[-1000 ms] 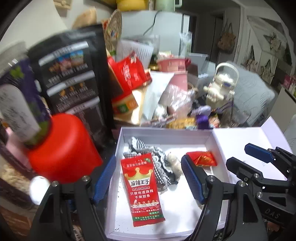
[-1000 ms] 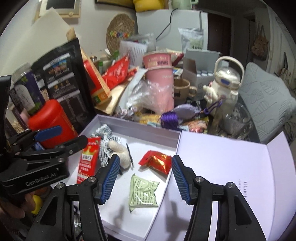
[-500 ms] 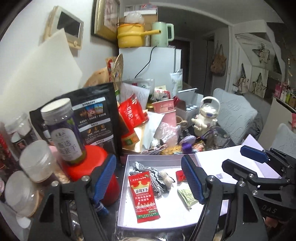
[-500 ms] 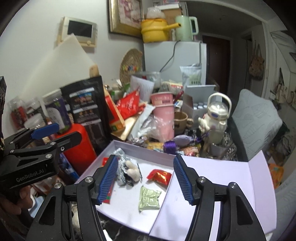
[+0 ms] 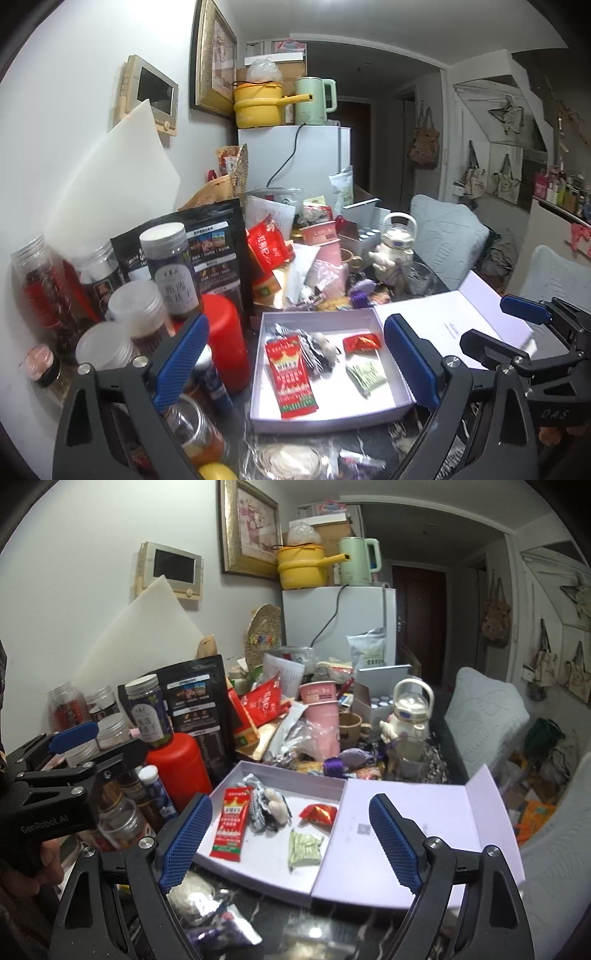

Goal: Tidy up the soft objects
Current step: 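Withdraw both tools from the box back over the table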

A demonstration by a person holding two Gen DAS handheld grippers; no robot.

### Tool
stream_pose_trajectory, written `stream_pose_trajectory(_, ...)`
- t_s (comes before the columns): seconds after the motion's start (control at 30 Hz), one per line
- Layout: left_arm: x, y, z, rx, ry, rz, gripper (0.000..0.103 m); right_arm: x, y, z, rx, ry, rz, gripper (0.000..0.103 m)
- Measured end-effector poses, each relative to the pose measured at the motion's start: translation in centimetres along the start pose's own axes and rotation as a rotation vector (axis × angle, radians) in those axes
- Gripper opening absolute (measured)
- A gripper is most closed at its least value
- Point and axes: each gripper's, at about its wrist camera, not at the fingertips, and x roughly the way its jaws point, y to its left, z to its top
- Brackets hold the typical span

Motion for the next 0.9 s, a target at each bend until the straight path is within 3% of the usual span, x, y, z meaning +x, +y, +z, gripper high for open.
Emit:
stream_pose_trajectory(0.33,-4.1,0.3,-2.8,0.003,-0.008,-0.109,0.097,-4.7,1.4,-3.3,0.015,0.022,-0.041,0.089)
stream_pose_trajectory(0.47,-5.2,0.4,-3.8,0.006,0.001,-0.113,0.097,-6.1,1.9,-4.8,0.03,0.035,-0.055,0.089)
stream_pose_trajectory(0.7,-6.1,0.2,-6.0,0.037,0.062,-0.192,0.097,-7.3,2.7,-7.4,0.047,0.068,-0.085,0.091)
stream_pose_trajectory(0.9,-6.1,0.6,-8.1,0.03,0.104,-0.211,0.097,-7.8,2.7,-9.6,0.095,0.107,-0.086,0.095)
